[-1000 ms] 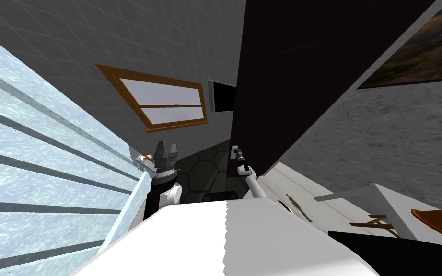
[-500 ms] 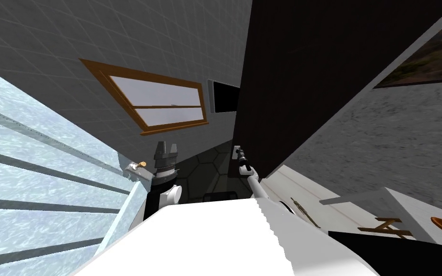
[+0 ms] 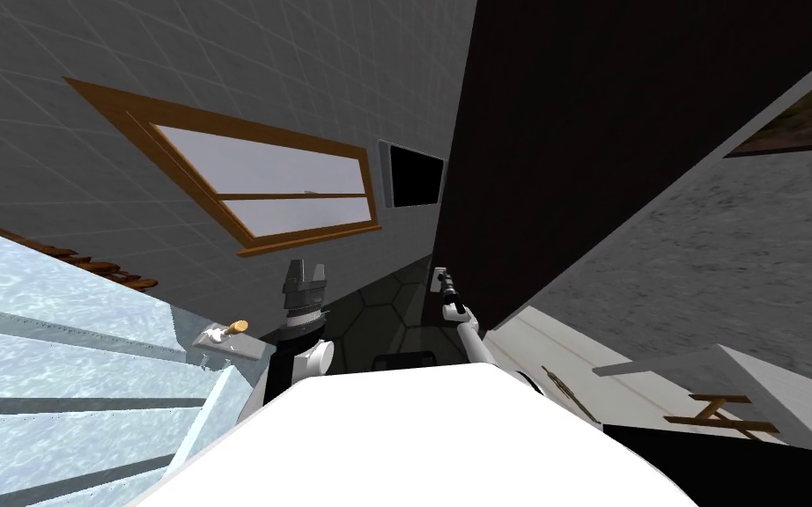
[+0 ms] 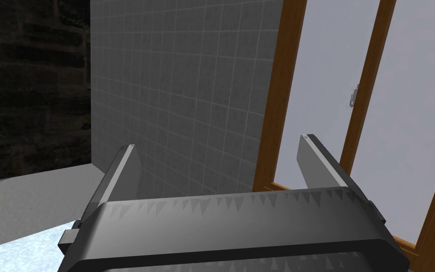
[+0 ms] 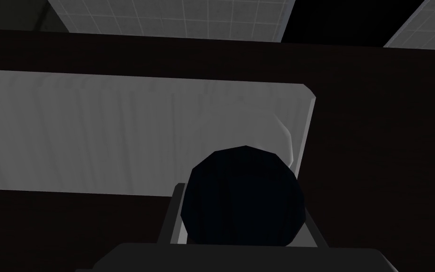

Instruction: Push the door open

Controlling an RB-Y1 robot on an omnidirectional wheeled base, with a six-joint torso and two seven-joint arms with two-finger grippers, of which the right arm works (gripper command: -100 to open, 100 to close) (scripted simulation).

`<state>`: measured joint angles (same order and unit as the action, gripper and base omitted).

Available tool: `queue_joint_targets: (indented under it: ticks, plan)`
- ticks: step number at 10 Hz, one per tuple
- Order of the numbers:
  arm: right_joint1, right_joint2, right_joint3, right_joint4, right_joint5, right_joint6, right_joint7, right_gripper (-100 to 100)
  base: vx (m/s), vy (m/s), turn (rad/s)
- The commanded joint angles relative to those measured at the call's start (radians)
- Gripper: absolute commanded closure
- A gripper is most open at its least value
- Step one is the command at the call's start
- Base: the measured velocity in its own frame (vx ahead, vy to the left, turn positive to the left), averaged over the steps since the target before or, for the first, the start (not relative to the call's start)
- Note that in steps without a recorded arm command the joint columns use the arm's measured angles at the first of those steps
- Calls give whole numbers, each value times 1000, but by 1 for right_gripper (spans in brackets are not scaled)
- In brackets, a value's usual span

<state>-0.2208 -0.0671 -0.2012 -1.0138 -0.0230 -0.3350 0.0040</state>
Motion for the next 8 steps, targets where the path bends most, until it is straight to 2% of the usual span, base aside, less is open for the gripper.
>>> queue_joint_targets:
  ticks: [1,3,4,5,8]
  plan:
    - [-3,5,-12,-2,-3,-1,4,100,133,88,-59]
    - [-4,9,-26,-1,-5,-1,7,100,173,76,-53]
    - [3,3,-27,1,-5,1,7,100,73,18,-35]
    - [1,-5,-44,1,-8,0,10,100,113,30,-49]
    - [-1,-12,-67,4,-13,-1,16,100,160,82,-60]
